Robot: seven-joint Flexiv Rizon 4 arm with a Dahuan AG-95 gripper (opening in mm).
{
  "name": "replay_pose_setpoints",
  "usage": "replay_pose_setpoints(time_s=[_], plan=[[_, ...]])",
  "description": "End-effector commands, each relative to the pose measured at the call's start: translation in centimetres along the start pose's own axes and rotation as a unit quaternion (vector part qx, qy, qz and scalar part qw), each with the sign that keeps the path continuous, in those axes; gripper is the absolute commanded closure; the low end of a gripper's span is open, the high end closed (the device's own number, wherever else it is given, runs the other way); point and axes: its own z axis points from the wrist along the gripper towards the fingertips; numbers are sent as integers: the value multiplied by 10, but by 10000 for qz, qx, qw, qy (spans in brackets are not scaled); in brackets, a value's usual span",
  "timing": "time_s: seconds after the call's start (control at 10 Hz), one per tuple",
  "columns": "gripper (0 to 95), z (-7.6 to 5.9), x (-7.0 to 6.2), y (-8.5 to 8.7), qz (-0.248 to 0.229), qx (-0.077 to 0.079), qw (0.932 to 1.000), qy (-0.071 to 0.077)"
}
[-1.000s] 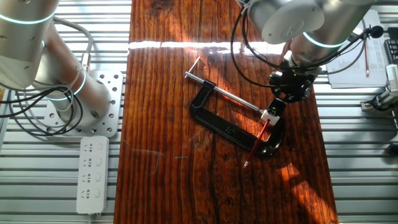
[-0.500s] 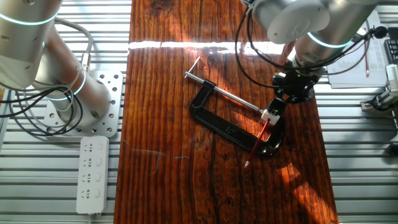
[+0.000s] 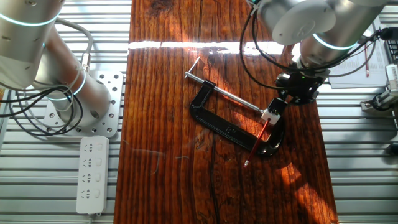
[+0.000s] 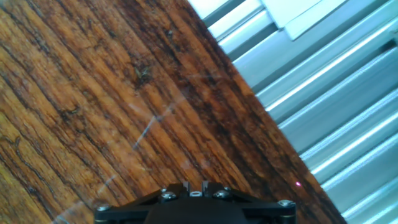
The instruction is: Sharpen the pencil with a pencil sharpener
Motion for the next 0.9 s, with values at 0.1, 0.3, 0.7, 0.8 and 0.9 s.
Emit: replay_pose_setpoints(time_s=[0.1,0.3,0.7,0.8,0.9], plan=[[950,-2,-1,-3,-9,-10,10000,-10],[950,-5,0,-5,-10,-30,10000,-20],[950,-10,-1,-6,-35,-28,10000,-2],[950,-12,-1,-6,-63,-33,10000,0],[950,-14,-1,-6,-86,-36,10000,5]])
